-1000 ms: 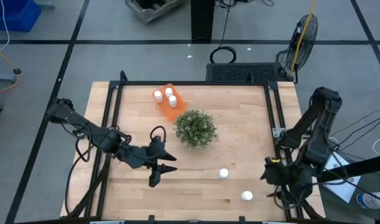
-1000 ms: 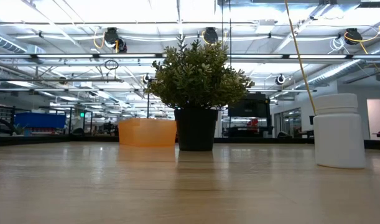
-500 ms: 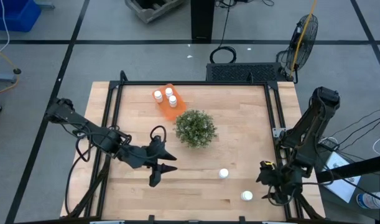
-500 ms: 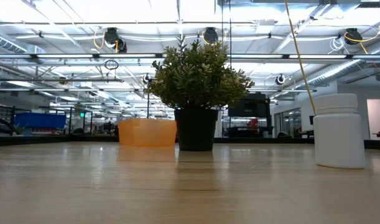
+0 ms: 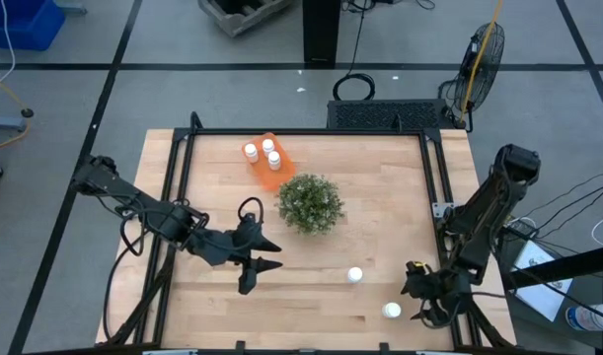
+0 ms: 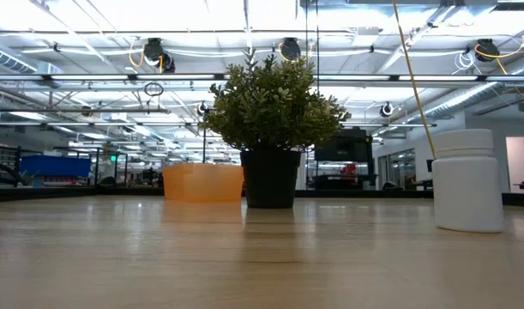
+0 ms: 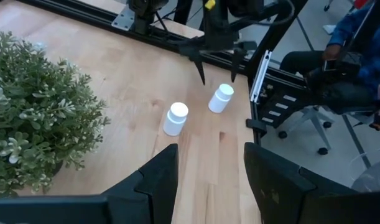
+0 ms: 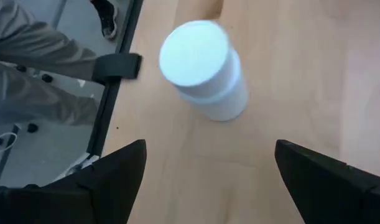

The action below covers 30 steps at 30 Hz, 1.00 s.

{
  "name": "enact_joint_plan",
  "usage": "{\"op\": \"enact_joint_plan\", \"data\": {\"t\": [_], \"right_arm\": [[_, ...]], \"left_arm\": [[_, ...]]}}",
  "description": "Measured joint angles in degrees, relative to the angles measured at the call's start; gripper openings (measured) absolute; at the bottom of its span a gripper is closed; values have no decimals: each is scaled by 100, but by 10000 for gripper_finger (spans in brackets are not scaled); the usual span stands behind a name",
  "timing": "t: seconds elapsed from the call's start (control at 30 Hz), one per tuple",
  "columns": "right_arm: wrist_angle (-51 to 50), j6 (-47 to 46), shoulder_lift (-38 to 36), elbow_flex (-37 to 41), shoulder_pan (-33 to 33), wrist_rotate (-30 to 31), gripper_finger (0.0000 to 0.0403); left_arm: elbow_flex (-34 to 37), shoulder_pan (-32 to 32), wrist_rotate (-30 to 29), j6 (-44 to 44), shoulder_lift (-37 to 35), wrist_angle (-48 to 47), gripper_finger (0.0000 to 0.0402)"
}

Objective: Pick and place pill bottles into a basket
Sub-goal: Put the white medicine bottle into the orange bin

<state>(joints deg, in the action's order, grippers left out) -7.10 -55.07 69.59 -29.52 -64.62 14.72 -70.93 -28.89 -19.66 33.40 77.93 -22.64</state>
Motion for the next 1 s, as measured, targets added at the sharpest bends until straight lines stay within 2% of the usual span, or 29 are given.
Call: {"op": "enact_joint_plan", "data": {"t": [0.53, 1.0], "right_arm": [[1133, 197, 1239, -8, 141, 183, 349], [1706, 340, 1468, -9, 280, 345, 349]], "left_arm": [[2, 11, -44, -32, 0, 27, 186], [2, 9, -45, -37, 0, 25, 186]]}}
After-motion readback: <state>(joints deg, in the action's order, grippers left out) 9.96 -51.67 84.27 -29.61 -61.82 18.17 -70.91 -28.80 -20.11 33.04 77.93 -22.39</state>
